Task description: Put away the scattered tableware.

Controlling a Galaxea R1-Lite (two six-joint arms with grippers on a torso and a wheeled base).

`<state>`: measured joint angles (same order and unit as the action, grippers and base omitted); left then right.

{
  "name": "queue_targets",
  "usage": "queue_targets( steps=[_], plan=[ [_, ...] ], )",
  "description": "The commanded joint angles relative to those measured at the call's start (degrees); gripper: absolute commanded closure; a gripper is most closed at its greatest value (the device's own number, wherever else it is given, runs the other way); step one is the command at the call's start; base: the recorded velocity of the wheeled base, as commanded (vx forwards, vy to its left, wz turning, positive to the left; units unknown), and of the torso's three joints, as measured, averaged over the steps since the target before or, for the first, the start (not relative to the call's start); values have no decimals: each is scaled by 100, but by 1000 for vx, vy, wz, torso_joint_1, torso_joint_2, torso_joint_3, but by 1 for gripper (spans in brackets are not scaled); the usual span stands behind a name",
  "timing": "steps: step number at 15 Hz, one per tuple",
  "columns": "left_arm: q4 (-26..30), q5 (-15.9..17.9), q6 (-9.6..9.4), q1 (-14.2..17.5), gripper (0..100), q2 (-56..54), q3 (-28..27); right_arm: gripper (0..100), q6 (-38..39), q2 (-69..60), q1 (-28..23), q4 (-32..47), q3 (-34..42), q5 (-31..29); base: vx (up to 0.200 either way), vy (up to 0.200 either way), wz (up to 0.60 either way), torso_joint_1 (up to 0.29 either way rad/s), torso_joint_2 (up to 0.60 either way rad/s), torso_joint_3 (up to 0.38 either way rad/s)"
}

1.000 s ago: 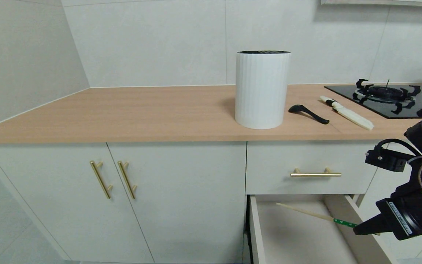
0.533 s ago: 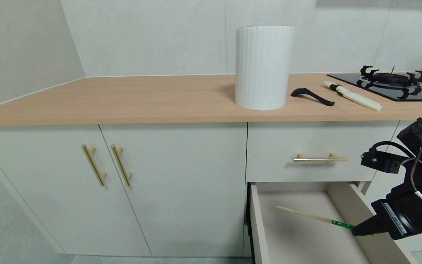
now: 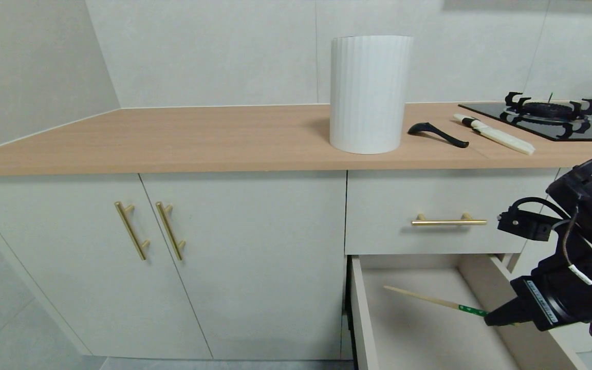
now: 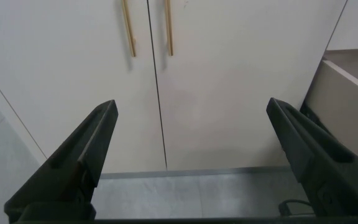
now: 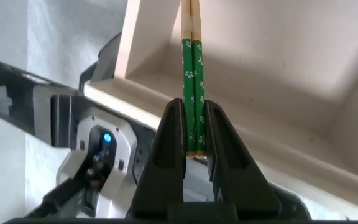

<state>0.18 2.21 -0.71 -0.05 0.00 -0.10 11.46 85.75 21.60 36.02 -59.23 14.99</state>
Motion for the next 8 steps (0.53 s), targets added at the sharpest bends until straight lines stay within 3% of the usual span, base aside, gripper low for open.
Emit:
queue_targets(
  steps=[1,8],
  plan=[
    [-1,-1,0,-4,0,0,1,100,41,311,2,-306,105,-14,0,0,0,0,0,0],
    [-1,-1,0,-4,0,0,1,100,761,2051,81,-2345,650,-339,0,0,0,0,0,0]
  ],
)
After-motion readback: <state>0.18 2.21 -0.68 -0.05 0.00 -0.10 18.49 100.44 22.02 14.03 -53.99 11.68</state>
